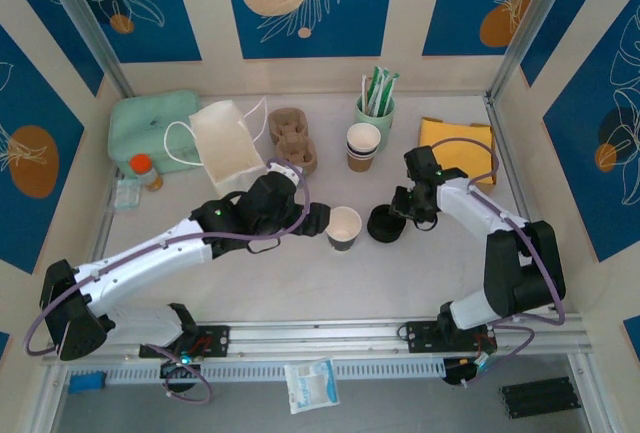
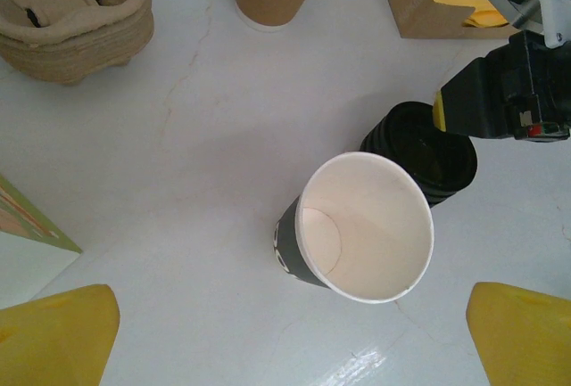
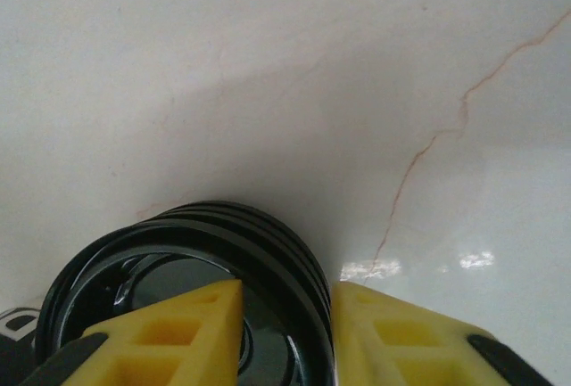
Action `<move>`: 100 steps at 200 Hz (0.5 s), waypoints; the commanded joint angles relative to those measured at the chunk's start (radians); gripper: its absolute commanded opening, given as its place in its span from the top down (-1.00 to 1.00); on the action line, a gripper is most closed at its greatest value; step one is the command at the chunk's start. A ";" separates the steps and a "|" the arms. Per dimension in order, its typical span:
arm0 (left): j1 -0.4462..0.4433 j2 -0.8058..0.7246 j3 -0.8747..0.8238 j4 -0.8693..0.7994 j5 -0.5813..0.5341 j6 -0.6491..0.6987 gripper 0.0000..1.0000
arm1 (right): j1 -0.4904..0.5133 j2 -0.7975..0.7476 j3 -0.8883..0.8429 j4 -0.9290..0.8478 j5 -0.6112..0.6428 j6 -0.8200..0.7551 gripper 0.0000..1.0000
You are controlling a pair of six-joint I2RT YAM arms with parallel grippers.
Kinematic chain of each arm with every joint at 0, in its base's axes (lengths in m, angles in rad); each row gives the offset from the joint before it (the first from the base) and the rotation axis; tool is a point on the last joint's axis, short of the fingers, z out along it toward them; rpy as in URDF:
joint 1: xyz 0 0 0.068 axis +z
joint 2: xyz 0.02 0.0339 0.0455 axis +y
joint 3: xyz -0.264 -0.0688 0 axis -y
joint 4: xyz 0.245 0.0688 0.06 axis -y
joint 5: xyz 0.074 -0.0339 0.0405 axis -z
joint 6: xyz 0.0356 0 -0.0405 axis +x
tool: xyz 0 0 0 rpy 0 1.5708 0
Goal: Pack the takeout coffee
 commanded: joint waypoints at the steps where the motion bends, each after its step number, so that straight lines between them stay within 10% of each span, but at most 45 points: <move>1: -0.011 0.001 0.018 0.009 0.010 -0.011 -0.99 | -0.030 0.013 0.012 0.008 -0.007 -0.006 0.45; 100: -0.012 0.009 0.014 0.016 0.008 -0.010 -0.99 | -0.113 0.003 0.051 0.014 -0.028 -0.011 0.50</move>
